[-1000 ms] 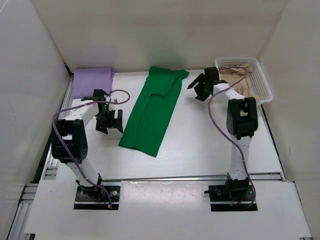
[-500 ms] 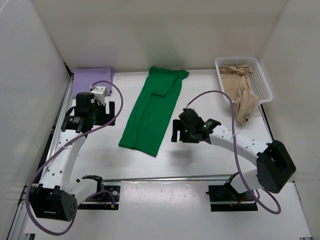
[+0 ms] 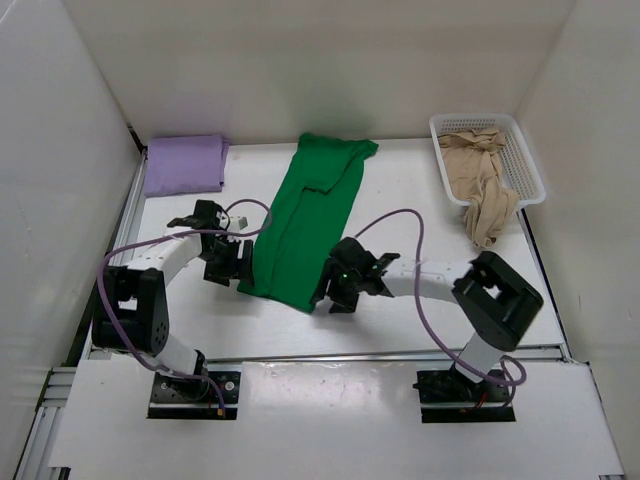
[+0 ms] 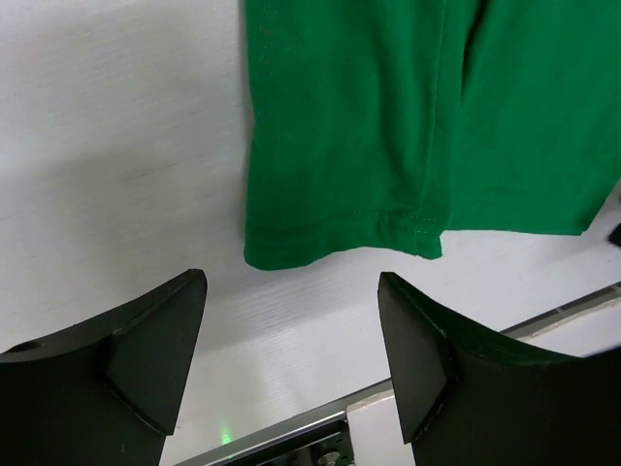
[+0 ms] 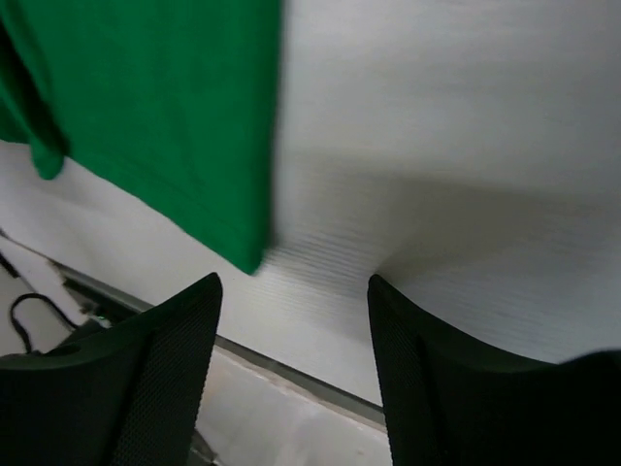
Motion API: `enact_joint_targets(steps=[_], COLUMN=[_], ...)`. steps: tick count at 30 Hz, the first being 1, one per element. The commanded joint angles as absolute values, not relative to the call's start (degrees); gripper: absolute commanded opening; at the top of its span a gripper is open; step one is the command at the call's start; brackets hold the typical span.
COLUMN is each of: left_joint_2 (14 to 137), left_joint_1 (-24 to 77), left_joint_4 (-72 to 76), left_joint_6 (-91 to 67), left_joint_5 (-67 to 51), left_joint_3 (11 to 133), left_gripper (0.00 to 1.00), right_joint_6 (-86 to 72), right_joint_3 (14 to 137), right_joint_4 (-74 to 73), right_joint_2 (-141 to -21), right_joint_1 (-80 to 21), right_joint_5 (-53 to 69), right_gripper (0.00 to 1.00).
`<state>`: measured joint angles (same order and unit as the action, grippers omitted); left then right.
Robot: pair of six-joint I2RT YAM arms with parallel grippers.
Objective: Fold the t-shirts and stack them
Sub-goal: Rotate the tshirt 90 degrees
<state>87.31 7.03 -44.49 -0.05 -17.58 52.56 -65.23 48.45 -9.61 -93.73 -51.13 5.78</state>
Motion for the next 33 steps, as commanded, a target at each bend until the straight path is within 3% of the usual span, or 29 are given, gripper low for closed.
enact_joint_targets(steps=[1, 7, 11, 12, 15, 22, 24, 25, 28, 33], left_joint_2=[86.04, 84.99, 84.37, 83.77, 82.27, 72.53, 65.09, 62.95, 59.59, 69.23], left_joint_1=[6.86, 4.67, 4.13, 4.13, 6.23, 23.88, 28.36, 28.39, 28.39, 26.81], left_joint_4=[-43.85, -44.38, -44.99, -45.0, -47.46, -49.76, -47.12, -43.63, -38.51, -37.35], left_joint_6=[0.0, 0.0, 0.0, 0.0, 0.0, 0.0, 0.0, 0.0, 0.0, 0.0], left_joint_5=[-18.46, -18.46, -18.46, -18.46, -17.23, -13.37, -14.66, -16.42, -23.28, -25.92], left_joint_3=[52.48, 51.68, 51.68, 51.68, 51.68, 53.52, 53.53, 53.53, 52.22, 45.37], left_gripper=[0.82, 0.83, 0.83, 0.83, 0.83, 0.85, 0.91, 0.93, 0.96, 0.87], right_joint_6=[-69.96, -73.21, -74.53, -74.53, -73.49, -59.27, -56.26, -55.03, -50.72, -49.31], right_joint_3=[52.46, 55.72, 54.42, 53.53, 48.01, 32.53, 29.46, 28.92, 28.92, 27.77], right_joint_4=[-7.73, -10.19, -10.9, -10.9, -10.9, -12.48, -12.48, -12.48, -14.67, -15.21], right_joint_2=[-98.07, -104.32, -104.33, -103.72, -99.51, -84.23, -82.1, -80.26, -76.39, -71.64], right_joint_1=[-52.03, -52.56, -52.56, -52.04, -50.28, -45.54, -43.87, -43.86, -42.8, -39.99], right_joint_5=[8.09, 11.16, 11.16, 11.77, 11.78, 15.37, 17.83, 18.71, 17.68, 16.62], right_gripper=[0.64, 0.52, 0.22, 0.1, 0.0, 0.0, 0.11, 0.3, 0.49, 0.55])
